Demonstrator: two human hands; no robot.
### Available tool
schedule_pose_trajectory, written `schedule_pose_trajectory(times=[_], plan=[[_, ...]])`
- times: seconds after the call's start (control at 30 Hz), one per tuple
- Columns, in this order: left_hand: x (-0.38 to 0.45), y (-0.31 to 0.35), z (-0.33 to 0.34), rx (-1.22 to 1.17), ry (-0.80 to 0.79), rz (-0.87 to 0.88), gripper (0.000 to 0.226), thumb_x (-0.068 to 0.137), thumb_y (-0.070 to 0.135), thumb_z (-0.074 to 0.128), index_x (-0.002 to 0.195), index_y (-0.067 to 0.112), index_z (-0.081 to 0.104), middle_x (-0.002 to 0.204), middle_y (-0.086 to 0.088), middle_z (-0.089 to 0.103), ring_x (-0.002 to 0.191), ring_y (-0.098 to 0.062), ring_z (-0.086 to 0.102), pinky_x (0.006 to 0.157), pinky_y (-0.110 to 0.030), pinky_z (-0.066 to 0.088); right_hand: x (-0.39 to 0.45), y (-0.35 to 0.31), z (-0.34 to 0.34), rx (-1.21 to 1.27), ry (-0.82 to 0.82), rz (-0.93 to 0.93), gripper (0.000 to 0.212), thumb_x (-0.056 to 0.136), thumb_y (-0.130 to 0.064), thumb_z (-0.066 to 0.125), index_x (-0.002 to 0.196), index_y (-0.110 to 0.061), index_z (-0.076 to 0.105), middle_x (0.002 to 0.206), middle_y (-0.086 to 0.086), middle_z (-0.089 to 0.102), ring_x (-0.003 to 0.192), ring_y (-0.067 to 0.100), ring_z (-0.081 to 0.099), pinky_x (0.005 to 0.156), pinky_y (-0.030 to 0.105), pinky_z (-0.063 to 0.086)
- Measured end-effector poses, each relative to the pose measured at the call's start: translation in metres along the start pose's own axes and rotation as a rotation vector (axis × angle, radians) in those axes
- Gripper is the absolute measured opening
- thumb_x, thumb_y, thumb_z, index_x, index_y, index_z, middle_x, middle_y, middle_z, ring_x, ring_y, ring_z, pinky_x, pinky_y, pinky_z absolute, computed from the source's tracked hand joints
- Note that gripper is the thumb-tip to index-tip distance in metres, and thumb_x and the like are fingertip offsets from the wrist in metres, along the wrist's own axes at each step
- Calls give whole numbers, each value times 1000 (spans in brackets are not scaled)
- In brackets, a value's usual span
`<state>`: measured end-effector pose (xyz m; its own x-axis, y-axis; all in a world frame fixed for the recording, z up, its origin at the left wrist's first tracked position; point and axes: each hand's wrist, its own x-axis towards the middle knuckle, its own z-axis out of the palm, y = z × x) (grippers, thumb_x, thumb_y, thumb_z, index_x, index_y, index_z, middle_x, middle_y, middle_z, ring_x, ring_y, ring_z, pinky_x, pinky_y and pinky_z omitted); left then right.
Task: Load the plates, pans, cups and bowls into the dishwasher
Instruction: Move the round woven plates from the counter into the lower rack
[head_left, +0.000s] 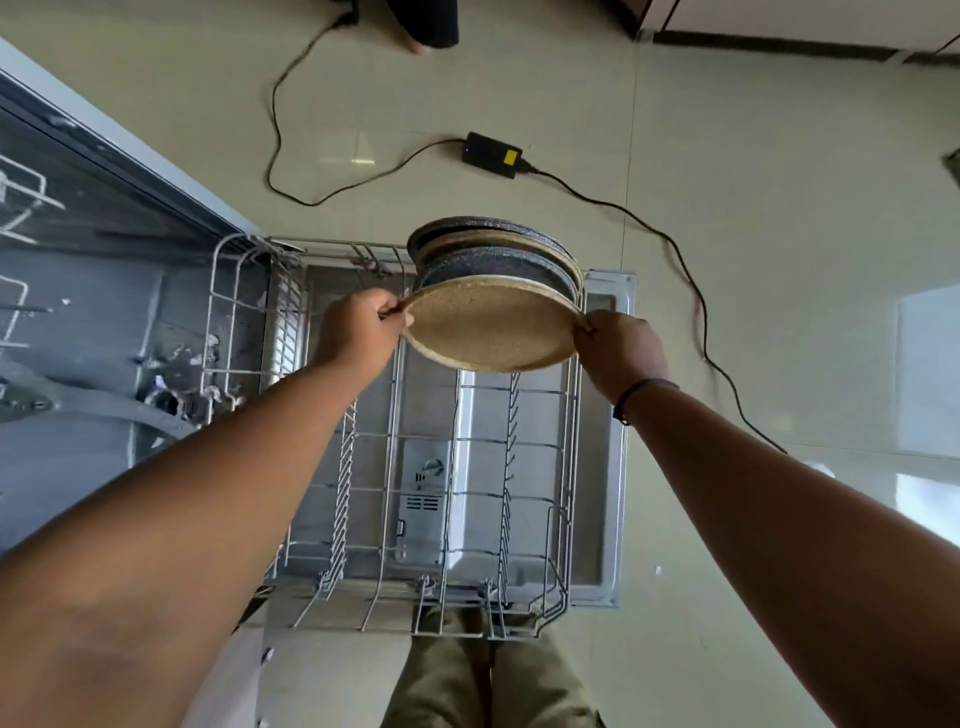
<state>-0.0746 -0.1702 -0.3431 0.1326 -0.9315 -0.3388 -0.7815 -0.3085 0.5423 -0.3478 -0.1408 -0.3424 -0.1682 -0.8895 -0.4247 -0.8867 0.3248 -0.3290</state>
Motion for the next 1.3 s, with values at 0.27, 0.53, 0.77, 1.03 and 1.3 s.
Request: schedule_pose_trajectory(times=[0.27, 0.53, 0.77, 1.03, 1.3], plan=[[-5, -4, -2, -186, 143, 51, 21, 83, 17, 72, 102, 7, 72, 87, 0, 68, 75, -15, 61, 68, -20, 42, -4, 6, -4, 159, 197, -103, 20, 91, -33, 57, 98, -22, 71, 97, 6, 69, 83, 30, 63, 64, 25, 37], [-16, -14, 11, -174, 114, 29, 22, 86, 16, 70, 105, 8, 70, 98, -6, 72, 82, -14, 62, 69, -12, 43, -10, 17, 13, 112, 102, -128, 22, 92, -34, 55, 101, -19, 69, 98, 6, 69, 87, 29, 63, 67, 29, 44], [-14, -21, 13, -174, 175, -103, 24, 87, 20, 69, 108, 9, 69, 104, -9, 71, 88, -18, 62, 70, -20, 42, -9, 10, 28, 64, 22, -208, 27, 94, -40, 50, 100, -20, 68, 95, 6, 70, 86, 28, 63, 63, 28, 40], [-11, -23, 15, -155, 194, -95, 24, 87, 25, 68, 106, 12, 70, 99, -6, 71, 81, -15, 59, 68, -22, 41, -8, 8, 27, 36, 51, -200, 27, 95, -35, 48, 96, -16, 68, 87, 11, 69, 78, 33, 61, 59, 27, 33], [-18, -21, 17, -110, 167, 97, 23, 87, 25, 68, 100, 7, 71, 85, -5, 68, 71, -16, 56, 60, -22, 37, 1, 15, 17, 60, 115, -151, 26, 96, -32, 46, 101, -18, 68, 92, 11, 68, 84, 33, 60, 62, 27, 32]])
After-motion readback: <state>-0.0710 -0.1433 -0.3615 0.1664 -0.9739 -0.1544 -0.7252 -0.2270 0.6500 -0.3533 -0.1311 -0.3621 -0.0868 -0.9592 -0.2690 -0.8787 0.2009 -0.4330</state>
